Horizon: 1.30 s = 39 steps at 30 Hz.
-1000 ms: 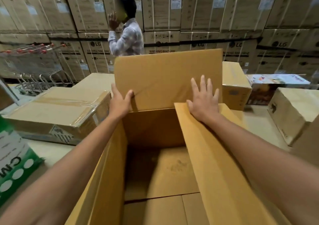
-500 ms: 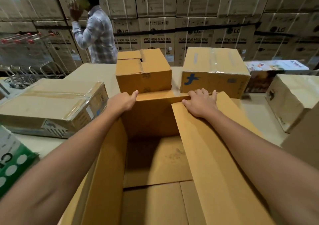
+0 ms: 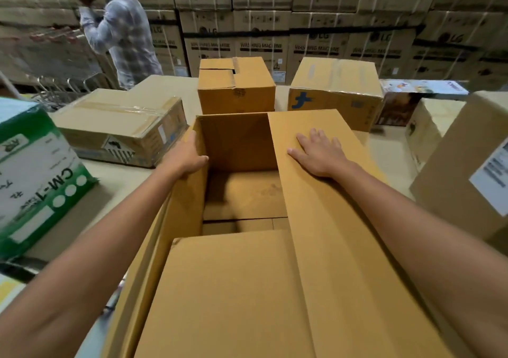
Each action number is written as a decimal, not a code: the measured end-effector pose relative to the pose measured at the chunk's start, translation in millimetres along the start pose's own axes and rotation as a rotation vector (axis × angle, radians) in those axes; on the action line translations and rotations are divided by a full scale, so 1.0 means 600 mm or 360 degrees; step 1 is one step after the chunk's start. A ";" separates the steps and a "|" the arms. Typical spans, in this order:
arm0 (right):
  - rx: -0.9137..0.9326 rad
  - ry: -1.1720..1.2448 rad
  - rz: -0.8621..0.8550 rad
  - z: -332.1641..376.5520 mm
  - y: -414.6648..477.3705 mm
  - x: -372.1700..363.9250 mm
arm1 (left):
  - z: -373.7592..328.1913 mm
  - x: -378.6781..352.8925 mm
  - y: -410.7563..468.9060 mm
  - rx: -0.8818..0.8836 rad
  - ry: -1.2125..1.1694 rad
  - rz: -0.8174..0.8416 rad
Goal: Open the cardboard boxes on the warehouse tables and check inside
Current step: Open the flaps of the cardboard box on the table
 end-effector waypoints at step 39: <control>-0.0461 0.0167 -0.0294 0.121 -0.532 -0.026 | -0.076 -0.049 -0.534 -0.0441 -0.0056 -0.0390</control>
Point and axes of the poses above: each hand's wrist, its own y-axis towards the middle knuckle, its own x-axis out of the back of the hand, z = x × y, the point moved 2 cm from there along y, towards the middle knuckle, and after that the axes turned 1 degree about x, right-handed, at the moved point
